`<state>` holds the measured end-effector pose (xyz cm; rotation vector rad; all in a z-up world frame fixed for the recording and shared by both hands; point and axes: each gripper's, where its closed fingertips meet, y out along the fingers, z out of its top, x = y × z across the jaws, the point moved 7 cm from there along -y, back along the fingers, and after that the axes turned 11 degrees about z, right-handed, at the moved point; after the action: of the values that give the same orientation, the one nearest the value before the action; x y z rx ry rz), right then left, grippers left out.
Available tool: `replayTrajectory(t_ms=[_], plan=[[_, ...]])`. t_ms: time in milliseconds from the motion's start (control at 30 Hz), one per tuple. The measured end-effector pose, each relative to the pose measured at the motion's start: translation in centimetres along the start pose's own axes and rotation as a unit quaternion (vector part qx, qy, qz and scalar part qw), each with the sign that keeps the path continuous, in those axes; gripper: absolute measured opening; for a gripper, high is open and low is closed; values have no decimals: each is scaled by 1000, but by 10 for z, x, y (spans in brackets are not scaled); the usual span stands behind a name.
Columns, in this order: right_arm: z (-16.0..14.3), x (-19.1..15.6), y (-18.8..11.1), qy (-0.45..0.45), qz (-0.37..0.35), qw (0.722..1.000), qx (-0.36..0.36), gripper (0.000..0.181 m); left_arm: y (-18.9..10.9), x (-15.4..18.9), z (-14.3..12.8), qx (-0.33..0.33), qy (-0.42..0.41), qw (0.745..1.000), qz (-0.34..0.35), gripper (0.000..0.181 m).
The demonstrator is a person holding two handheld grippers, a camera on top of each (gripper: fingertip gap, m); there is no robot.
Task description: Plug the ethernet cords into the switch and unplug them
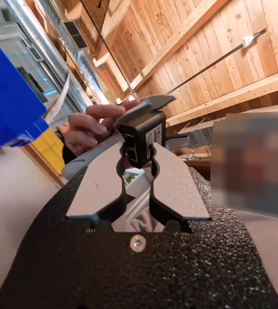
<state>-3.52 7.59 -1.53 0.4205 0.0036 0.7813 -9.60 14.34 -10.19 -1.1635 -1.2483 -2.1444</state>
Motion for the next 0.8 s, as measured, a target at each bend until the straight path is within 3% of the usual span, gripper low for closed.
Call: replayTrajectory(t_ms=[33, 200, 367, 633, 800], plan=[[0, 1, -3, -1, -4, 1000, 2, 50, -2, 2, 2, 5, 24, 1000, 17, 26], [-10, -2, -11, -37, -10, 993, -108, 73, -15, 7, 18, -9, 112, 982, 152, 24], [-38, -1, -10, -115, -31, 953, -279, 98, -27, 24, 35, -86, 184, 940, 273, 24], [-75, 6, 8, -187, -60, 917, -347, 99, -25, 27, 37, -123, 168, 910, 358, 23], [-80, 7, 7, -182, -65, 923, -332, 90, -27, 33, 38, -121, 178, 894, 394, 22]])
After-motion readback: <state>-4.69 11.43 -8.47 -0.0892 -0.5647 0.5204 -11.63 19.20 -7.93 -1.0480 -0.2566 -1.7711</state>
